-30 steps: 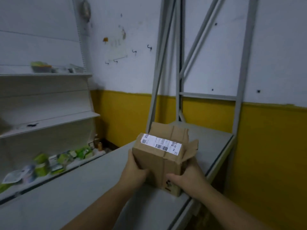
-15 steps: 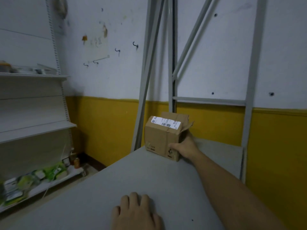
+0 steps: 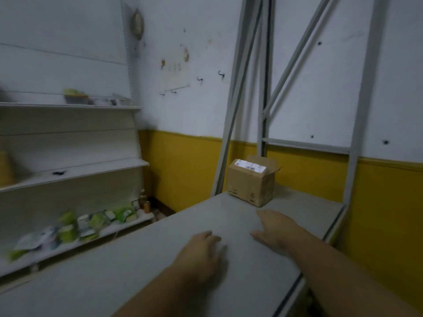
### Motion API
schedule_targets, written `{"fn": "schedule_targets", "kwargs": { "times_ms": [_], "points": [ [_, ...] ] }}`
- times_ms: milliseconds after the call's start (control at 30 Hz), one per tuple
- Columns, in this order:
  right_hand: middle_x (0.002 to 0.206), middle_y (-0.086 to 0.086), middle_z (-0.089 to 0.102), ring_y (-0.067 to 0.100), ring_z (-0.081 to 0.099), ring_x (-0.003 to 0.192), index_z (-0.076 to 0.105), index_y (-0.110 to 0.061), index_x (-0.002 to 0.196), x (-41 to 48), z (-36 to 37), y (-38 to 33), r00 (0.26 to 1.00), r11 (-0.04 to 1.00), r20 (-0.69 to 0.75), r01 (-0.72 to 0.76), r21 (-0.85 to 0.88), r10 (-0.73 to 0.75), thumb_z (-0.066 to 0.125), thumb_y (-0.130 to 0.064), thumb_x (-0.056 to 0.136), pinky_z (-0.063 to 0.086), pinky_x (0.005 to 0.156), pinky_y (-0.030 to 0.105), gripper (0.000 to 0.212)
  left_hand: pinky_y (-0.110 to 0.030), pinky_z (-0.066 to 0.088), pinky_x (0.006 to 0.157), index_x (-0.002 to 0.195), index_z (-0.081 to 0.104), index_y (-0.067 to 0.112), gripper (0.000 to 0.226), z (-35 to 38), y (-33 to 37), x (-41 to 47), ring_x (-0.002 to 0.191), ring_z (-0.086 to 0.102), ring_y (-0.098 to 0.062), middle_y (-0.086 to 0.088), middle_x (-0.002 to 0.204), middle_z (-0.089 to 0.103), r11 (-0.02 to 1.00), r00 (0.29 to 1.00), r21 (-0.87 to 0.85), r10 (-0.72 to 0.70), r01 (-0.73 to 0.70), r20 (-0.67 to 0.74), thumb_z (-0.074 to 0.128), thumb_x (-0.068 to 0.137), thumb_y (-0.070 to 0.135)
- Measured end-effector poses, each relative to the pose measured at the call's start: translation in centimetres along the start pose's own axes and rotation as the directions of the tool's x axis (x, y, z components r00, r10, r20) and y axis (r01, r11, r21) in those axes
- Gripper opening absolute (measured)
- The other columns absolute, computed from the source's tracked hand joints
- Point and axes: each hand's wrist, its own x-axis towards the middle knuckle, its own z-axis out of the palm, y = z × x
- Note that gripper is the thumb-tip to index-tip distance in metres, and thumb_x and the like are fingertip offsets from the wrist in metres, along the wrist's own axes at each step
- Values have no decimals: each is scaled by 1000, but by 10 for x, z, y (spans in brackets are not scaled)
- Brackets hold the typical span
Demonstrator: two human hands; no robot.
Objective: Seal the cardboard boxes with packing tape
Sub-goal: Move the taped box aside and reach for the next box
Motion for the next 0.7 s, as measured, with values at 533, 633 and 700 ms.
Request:
{"fn": "schedule_targets", "kwargs": {
  "times_ms": [533,633,700],
  "points": [
    [159,1,12,22,15,145,17,-28,150,-319,34,-465,234,232,-32,972,46,-972,40,-57,93,21,116,41,68,-47,7,117,147,24,28,56,-190,-169,-498,146,0,-20,0,158,9,514,604,316,-687,797,-405,31,96,51],
    [159,-1,11,20,15,145,16,-29,150,-371,47,-511,126,125,-10,991,56,-992,40,-57,94,20,116,39,67,-45,10,116,145,26,28,54,-193,-169,-569,145,7,-20,0,157,16,434,504,256,-751,864,-426,31,96,50],
    [158,0,16,20,18,144,19,-29,150,-401,56,-539,79,80,11,993,87,-997,41,-55,94,21,114,37,66,-44,11,114,145,28,29,51,-196,-171,-614,144,13,-21,1,156,20,386,430,191,-788,903,-441,31,97,47]
  ]
}}
